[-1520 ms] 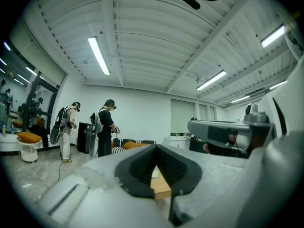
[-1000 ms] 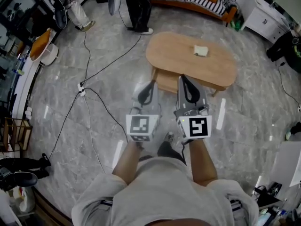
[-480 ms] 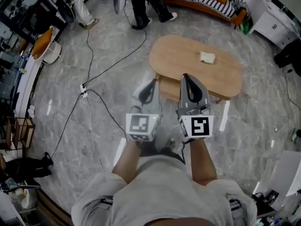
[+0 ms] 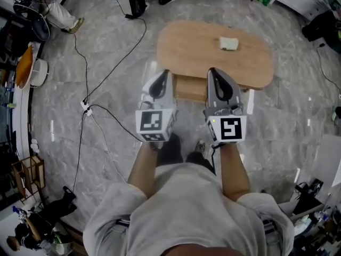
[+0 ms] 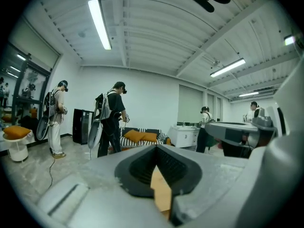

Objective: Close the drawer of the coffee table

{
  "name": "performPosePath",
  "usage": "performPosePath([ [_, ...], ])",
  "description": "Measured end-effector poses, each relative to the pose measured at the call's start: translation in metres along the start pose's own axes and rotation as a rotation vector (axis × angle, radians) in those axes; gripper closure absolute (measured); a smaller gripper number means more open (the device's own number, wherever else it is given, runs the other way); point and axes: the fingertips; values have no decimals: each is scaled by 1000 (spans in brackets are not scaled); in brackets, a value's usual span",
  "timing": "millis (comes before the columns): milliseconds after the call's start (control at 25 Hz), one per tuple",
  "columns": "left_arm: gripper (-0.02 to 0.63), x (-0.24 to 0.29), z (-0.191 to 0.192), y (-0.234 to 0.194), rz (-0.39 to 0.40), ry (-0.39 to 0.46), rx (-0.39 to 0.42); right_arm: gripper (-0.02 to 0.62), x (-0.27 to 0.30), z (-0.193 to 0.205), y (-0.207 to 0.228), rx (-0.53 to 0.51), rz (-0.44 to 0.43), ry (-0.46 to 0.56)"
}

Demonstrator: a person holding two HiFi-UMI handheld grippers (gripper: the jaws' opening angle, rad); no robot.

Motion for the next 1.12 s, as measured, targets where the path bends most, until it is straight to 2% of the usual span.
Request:
performPosePath([
  [240, 586, 45, 26, -54, 76, -100, 45, 588, 39, 64, -15, -82, -36, -167],
  [320, 586, 57, 45, -71, 99, -140, 61, 589, 47, 90, -19, -111, -48, -206],
  [440, 586, 70, 99, -95, 103, -237, 63, 589, 49, 141, -27, -91, -68, -278],
  [640, 586, 81, 184, -119, 122, -398, 5, 589, 44, 230, -37, -64, -116, -405],
  [960, 586, 102, 304, -130, 135, -563, 38, 588, 37, 340, -56, -1, -191, -508],
  [1120, 586, 121, 360, -125, 186, -610, -30, 589, 28, 402, -66, 22, -224, -554],
])
Point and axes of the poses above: the fingertips, and each gripper's own axes: x forward along the fingers, y to its right, z out of its underside, and after that the axes turned 11 degrees about -x, right-handed
